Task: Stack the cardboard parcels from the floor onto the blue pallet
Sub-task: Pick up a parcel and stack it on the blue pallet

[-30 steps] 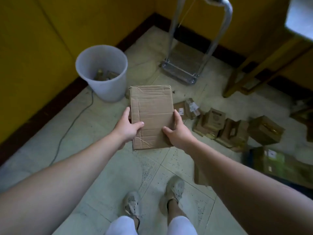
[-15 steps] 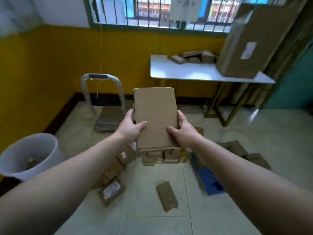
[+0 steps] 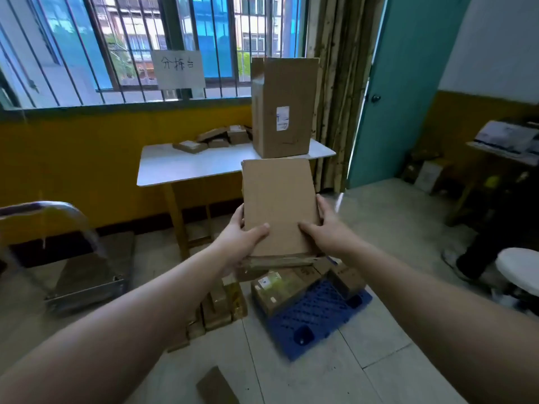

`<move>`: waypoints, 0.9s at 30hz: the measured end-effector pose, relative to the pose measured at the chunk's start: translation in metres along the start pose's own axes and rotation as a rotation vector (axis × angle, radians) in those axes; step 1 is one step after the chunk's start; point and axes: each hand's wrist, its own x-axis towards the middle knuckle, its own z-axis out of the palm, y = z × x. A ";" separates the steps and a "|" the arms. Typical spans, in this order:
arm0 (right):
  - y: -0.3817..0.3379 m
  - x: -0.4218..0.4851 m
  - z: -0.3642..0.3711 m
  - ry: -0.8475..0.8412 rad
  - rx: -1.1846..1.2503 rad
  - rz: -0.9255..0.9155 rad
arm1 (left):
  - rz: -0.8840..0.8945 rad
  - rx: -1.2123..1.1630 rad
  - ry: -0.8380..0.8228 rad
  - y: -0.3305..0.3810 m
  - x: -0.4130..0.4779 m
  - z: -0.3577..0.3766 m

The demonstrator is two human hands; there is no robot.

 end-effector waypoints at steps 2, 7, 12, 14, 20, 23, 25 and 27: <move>0.015 0.006 -0.021 0.033 0.012 0.031 | -0.023 0.018 -0.087 0.008 0.016 0.023; 0.049 0.043 -0.058 0.104 -0.001 0.117 | -0.048 -0.034 -0.220 0.026 0.074 0.072; 0.071 0.121 -0.091 0.133 -0.056 0.197 | -0.026 -0.039 -0.278 0.041 0.163 0.104; 0.078 0.155 -0.103 0.142 -0.059 0.205 | -0.022 0.010 -0.283 0.043 0.198 0.113; 0.102 0.239 -0.132 0.104 -0.048 0.259 | -0.087 0.088 -0.296 0.044 0.277 0.140; 0.123 0.271 -0.135 0.005 -0.116 0.285 | -0.147 0.066 -0.245 0.036 0.306 0.160; 0.143 0.290 -0.135 -0.077 -0.179 0.304 | -0.196 0.012 -0.198 0.026 0.322 0.176; 0.165 0.310 -0.137 -0.145 -0.246 0.296 | -0.244 -0.027 -0.144 0.012 0.336 0.195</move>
